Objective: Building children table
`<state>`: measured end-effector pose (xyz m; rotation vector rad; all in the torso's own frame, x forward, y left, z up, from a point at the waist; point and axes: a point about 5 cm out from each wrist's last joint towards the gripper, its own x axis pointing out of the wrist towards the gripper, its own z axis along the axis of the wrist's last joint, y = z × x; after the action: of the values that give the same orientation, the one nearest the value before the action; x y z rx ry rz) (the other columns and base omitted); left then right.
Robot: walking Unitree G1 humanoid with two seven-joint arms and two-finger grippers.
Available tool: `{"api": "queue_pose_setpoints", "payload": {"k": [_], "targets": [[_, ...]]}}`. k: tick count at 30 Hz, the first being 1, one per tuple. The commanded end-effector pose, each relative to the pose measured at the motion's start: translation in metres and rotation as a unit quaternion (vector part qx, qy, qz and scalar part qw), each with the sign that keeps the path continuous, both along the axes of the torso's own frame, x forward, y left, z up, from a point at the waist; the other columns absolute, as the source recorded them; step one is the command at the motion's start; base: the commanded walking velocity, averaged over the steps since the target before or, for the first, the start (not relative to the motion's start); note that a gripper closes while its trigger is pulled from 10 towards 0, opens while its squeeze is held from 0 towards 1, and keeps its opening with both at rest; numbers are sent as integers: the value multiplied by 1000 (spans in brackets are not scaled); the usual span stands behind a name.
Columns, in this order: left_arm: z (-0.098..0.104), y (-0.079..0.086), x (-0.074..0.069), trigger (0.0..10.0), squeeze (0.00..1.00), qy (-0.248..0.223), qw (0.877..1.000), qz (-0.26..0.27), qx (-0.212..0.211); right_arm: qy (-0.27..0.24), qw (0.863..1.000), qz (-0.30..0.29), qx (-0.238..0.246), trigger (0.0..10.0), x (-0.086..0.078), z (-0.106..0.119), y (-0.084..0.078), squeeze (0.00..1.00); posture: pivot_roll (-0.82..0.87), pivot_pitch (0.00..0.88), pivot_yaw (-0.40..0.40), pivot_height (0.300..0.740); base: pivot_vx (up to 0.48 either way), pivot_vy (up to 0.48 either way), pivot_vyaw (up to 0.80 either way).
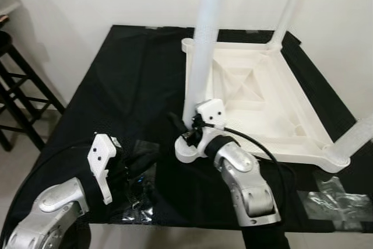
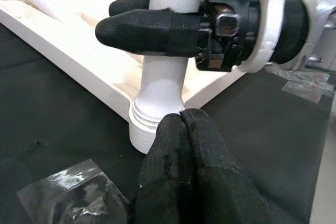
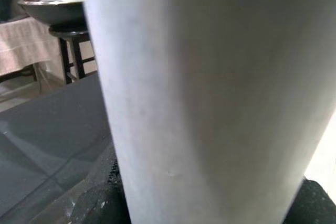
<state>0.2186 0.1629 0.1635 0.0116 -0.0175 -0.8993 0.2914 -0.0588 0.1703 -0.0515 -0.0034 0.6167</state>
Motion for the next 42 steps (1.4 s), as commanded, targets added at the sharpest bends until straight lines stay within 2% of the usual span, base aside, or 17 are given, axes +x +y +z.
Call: {"api": "queue_pose_setpoints", "payload": {"k": [1, 2, 4, 8, 10, 12, 13, 14, 15, 16, 17, 26, 27, 38, 39, 40, 42], "targets": [[0, 0, -2, 10000, 0, 2, 1000, -2, 5, 69, 997, 20, -22, 10000, -1, -23, 1, 0, 78, 124, -49, 740, 0, 0, 0], [0, 0, -2, 10000, 0, 2, 1000, -4, 5, 67, 996, 53, -12, 10000, 4, -17, 1, 1000, 77, 120, -48, 740, 0, 0, 0], [-1, 0, -2, 10000, 0, 3, 1000, -5, 5, 65, 995, 74, -5, 10000, 7, -13, 1, 1000, 77, 120, -48, 740, 0, 0, 0], [-1, -1, -2, 10000, 0, 4, 1000, -7, 5, 31, 981, 192, 8, 10000, 12, 4, 1, 1000, 78, 113, -48, 740, 0, 0, 0], [-1, -1, -2, 10000, 0, 4, 1000, -7, 5, 31, 981, 192, 8, 10000, 12, 4, 1, 1000, 78, 113, -48, 740, 0, 0, 0], [-2, -1, -1, 10000, 0, 4, 1000, -7, 5, 18, 962, 274, -7, 10000, 18, 9, -3, 1000, 79, 103, -47, 740, 0, 0, 0], [-2, -1, -1, 10000, 0, 4, 1000, -7, 5, 18, 962, 274, -7, 10000, 18, 9, -3, 1000, 79, 103, -47, 740, 0, 0, 0], [-2, -1, -1, 10000, 0, 4, 1000, -7, 5, 20, 951, 308, -19, 10000, 20, 8, -6, 1000, 79, 103, -47, 740, 0, 0, 0], [-2, -2, 0, 10000, 0, 4, 1000, -7, 5, 25, 935, 352, -39, 10000, 27, 8, -8, 0, 86, 101, -45, 740, 0, 0, 0], [-2, -2, 0, 10000, 0, 4, 1000, -7, 5, 25, 935, 352, -39, 10000, 27, 8, -8, 0, 86, 101, -45, 740, 0, 0, 0], [-3, -2, 0, 10000, 0, 4, 1000, -6, 6, 37, 923, 381, -49, 10000, 35, 10, -10, 0, 90, 98, -43, 740, 0, 0, 0], [-3, -2, 0, 10000, 0, 6, 1000, -7, 6, 76, 909, 409, -35, 10000, 55, 19, -18, 0, 94, 100, -43, 740, 0, 0, 0], [-3, -2, -1, 10000, 0, 6, 1000, -8, 6, 81, 906, 414, -33, 0, 56, 18, -20, 0, 94, 107, -43, 740, 0, 0, 0], [-3, -3, -1, 10000, 0, 6, 1000, -10, 5, 69, 904, 420, -31, 0, 60, 14, -33, 0, 91, 109, -40, 740, 0, 0, 0], [-3, -3, -1, 10000, 0, 6, 1000, -10, 4, 56, 917, 394, -31, 0, 59, 14, -38, 0, 90, 110, -40, 740, 0, 0, 0], [-3, -3, -1, 10000, 0, 6, 1000, -10, 4, 56, 917, 394, -31, 0, 59, 14, -38, 0, 90, 110, -40, 740, 0, 0, 0], [-2, -2, -1, 10000, 0, 5, 1000, -10, 4, 34, 948, 312, -43, 0, 51, 8, -43, 0, 77, 121, -41, 740, 0, 0, 0]]}}
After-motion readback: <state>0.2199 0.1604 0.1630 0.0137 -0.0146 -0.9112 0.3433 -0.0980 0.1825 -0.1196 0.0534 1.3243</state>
